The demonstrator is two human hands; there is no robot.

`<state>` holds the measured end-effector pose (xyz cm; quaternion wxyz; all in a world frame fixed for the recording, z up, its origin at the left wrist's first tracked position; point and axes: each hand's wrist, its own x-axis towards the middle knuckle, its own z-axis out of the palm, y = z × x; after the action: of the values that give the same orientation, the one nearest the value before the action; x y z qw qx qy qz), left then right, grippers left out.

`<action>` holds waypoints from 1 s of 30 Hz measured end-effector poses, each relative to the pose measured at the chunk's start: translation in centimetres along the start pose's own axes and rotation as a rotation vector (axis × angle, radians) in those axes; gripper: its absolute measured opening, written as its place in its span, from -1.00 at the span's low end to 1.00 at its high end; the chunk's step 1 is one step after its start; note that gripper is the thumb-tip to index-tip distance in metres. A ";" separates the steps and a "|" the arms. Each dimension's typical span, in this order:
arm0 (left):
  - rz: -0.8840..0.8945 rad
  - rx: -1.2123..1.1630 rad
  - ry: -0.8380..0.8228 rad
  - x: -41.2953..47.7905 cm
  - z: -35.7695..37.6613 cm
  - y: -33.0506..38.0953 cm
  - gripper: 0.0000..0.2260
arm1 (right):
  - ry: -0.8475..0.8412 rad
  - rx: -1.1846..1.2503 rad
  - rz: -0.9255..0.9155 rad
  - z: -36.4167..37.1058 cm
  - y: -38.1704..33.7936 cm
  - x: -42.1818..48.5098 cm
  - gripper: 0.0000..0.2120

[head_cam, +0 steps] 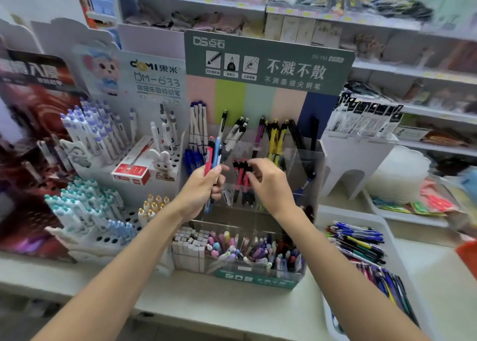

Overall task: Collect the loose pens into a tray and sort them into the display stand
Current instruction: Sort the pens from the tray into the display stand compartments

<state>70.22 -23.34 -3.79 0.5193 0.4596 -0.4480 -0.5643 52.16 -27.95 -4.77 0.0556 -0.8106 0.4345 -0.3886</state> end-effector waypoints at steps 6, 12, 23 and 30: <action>0.007 0.022 -0.048 0.1 -0.6 0.2 -0.77 | -0.035 -0.028 0.069 -0.5 -0.6 0.7 -0.72; -0.004 -0.060 -0.033 -0.2 -0.2 0.5 -0.78 | -0.068 -0.045 0.048 -1.2 -1.1 0.7 -0.67; 0.012 0.027 -0.195 -0.6 2.7 0.7 -0.77 | -0.053 0.419 0.215 -3.2 -4.0 2.2 -0.70; 0.066 -0.016 0.030 -0.1 0.6 0.4 -0.75 | 0.293 0.524 0.324 -4.9 -2.9 3.2 -0.75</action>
<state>69.71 -23.20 -3.27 0.5479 0.4489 -0.4504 -0.5436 51.74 -27.34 1.70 0.2602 -0.6248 0.4463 -0.5855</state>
